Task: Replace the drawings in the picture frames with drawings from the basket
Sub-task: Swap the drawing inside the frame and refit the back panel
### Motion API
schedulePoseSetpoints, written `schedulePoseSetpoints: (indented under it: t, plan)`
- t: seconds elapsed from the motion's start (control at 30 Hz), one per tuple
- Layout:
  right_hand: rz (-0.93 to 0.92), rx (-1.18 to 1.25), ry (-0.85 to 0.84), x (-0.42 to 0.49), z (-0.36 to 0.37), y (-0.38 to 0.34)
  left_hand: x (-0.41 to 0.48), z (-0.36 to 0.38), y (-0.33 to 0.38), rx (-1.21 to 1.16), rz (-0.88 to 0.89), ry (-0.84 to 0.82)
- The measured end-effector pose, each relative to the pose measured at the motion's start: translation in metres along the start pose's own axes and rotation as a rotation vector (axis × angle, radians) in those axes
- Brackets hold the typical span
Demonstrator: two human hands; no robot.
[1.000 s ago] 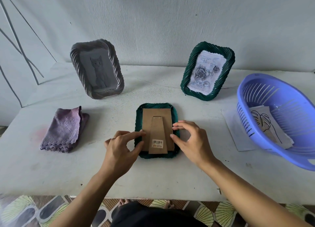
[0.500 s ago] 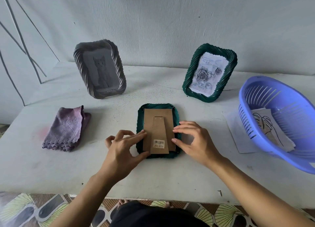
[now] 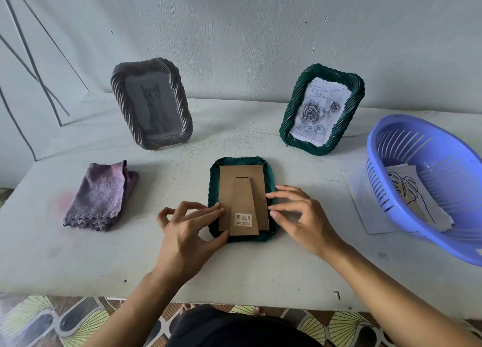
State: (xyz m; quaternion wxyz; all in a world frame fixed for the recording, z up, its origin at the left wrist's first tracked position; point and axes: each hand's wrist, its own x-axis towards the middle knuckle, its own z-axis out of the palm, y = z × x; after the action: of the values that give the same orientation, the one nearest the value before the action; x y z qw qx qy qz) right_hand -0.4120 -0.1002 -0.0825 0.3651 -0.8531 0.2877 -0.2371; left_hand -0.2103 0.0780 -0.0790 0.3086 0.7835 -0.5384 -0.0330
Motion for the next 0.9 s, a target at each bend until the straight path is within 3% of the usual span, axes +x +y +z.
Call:
schedulePoseSetpoints:
  t: [0.27, 0.67, 0.9]
  plan:
    - [-0.049, -0.055, 0.052, 0.004, 0.004, -0.003, 0.004, -0.005, -0.002, 0.048, 0.021, -0.069]
    - [-0.052, -0.212, 0.152, 0.03, 0.008, -0.018, 0.041, -0.009, -0.002, 0.08, -0.017, -0.003]
    - [0.018, -0.247, 0.069, 0.05, 0.006, -0.018, 0.067, -0.006, -0.006, -0.003, -0.118, -0.064]
